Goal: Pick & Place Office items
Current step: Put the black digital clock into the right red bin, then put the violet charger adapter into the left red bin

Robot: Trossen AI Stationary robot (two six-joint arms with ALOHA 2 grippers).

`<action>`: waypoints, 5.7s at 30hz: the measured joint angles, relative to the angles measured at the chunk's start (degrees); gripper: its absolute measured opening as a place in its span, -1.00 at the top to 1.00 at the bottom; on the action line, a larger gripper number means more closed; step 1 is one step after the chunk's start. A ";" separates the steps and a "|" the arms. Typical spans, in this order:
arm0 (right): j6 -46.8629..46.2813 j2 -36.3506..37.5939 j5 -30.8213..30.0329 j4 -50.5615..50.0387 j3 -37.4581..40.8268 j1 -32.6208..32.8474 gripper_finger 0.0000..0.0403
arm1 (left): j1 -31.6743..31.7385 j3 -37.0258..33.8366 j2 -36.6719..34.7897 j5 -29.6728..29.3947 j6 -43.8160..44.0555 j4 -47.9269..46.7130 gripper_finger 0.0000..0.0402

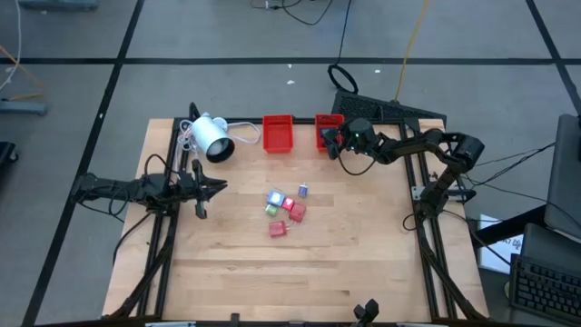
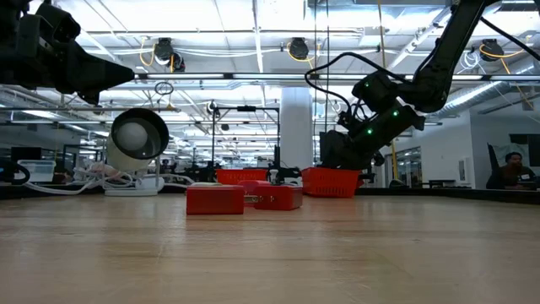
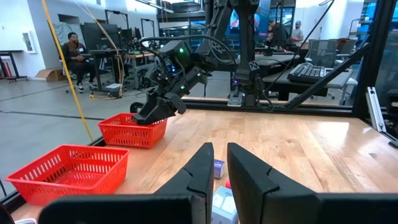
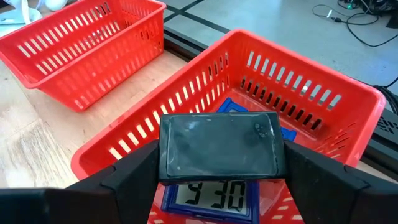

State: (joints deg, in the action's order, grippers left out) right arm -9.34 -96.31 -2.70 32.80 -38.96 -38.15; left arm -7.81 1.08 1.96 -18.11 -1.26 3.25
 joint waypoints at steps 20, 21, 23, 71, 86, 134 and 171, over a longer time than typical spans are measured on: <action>0.00 0.02 0.09 -0.02 0.02 0.04 -0.62 | 0.02 0.00 0.00 0.00 0.00 0.00 0.77; 0.00 0.04 0.09 -0.02 0.02 0.07 -0.62 | 0.01 0.00 0.01 0.00 0.00 0.00 0.77; 0.00 0.31 0.11 -0.08 0.02 0.07 -0.61 | 0.00 0.00 0.00 0.00 0.02 0.00 0.77; -0.69 39.50 -0.07 -27.40 0.07 41.01 -0.59 | 0.00 0.00 0.02 0.00 0.02 0.00 0.77; -4.68 52.41 -3.30 -27.03 10.07 42.03 -0.59 | 0.00 0.00 0.00 0.00 0.00 0.00 0.77; -6.25 75.32 8.90 -21.11 24.46 42.03 -0.59 | 0.00 0.00 0.01 0.00 0.00 0.00 0.77; -7.98 87.41 14.61 -21.05 30.69 42.01 -0.59 | 0.01 0.00 0.01 0.00 0.01 0.00 0.77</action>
State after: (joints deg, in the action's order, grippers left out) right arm -17.32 -8.91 11.91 11.75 -8.27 3.86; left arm -7.80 1.08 1.96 -18.11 -1.24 3.25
